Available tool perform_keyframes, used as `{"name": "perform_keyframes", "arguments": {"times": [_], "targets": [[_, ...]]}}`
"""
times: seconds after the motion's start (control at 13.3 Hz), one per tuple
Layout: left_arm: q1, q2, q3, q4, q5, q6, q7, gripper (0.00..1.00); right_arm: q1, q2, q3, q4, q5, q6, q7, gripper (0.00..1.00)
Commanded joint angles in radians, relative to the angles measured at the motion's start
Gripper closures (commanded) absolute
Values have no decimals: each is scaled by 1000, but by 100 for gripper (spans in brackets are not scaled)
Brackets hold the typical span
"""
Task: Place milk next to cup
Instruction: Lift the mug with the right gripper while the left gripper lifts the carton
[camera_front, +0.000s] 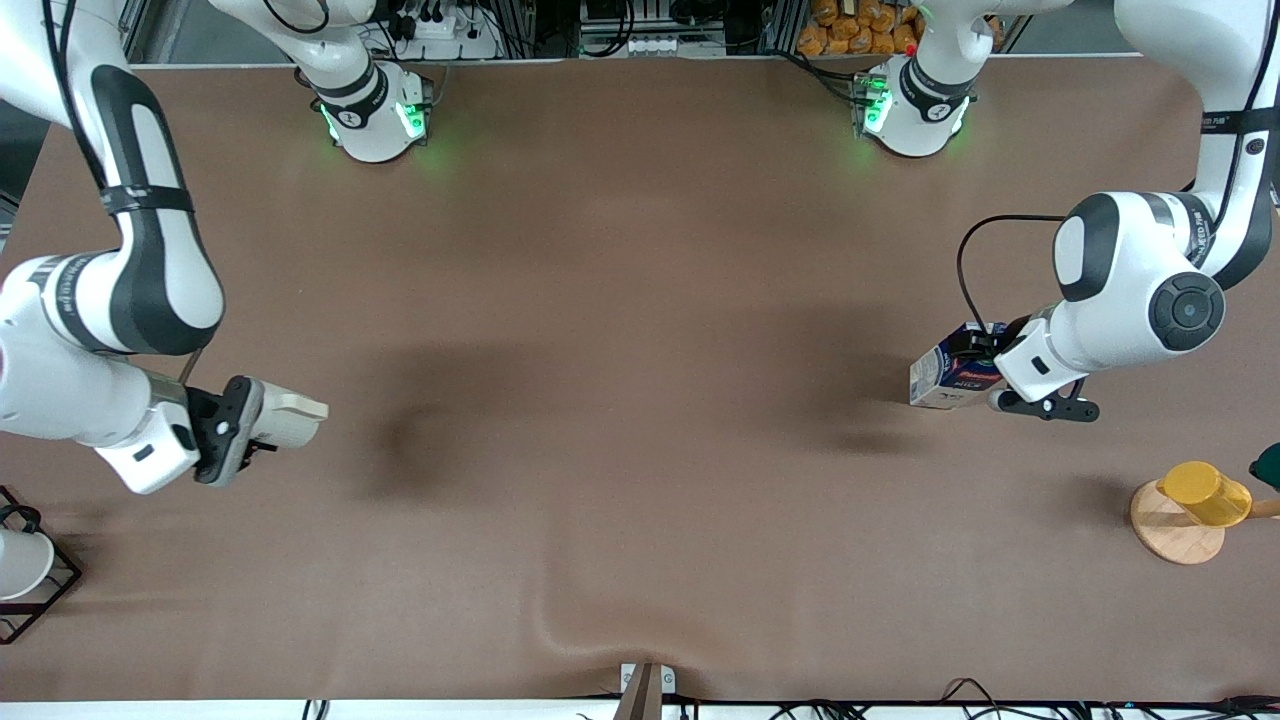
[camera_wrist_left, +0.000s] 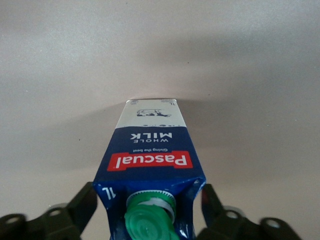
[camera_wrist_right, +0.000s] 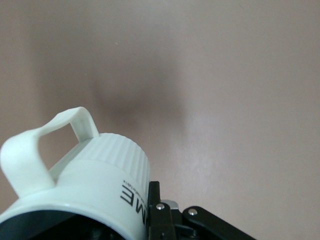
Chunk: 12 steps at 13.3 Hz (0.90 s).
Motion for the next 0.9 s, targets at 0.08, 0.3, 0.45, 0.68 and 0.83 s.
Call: {"name": "perform_keyframes", "arguments": {"times": [0.08, 0.3, 0.45, 0.68, 0.83], "targets": [[-2, -3, -2, -2, 39, -4, 7, 36, 44, 12, -5, 42, 7, -12, -128, 100], [0, -7, -2, 29, 39, -34, 0, 41, 58, 12, -7, 68, 2, -17, -217, 100], [3, -6, -2, 79, 39, -83, 4, 42, 61, 18, -7, 64, -10, -15, -256, 100], [0, -6, -2, 130, 38, -120, -6, 43, 93, 17, -7, 67, -102, -9, -271, 100], [-5, -6, -3, 155, 35, -145, -33, 43, 148, 9, -7, 65, -187, -9, -271, 100]]}}
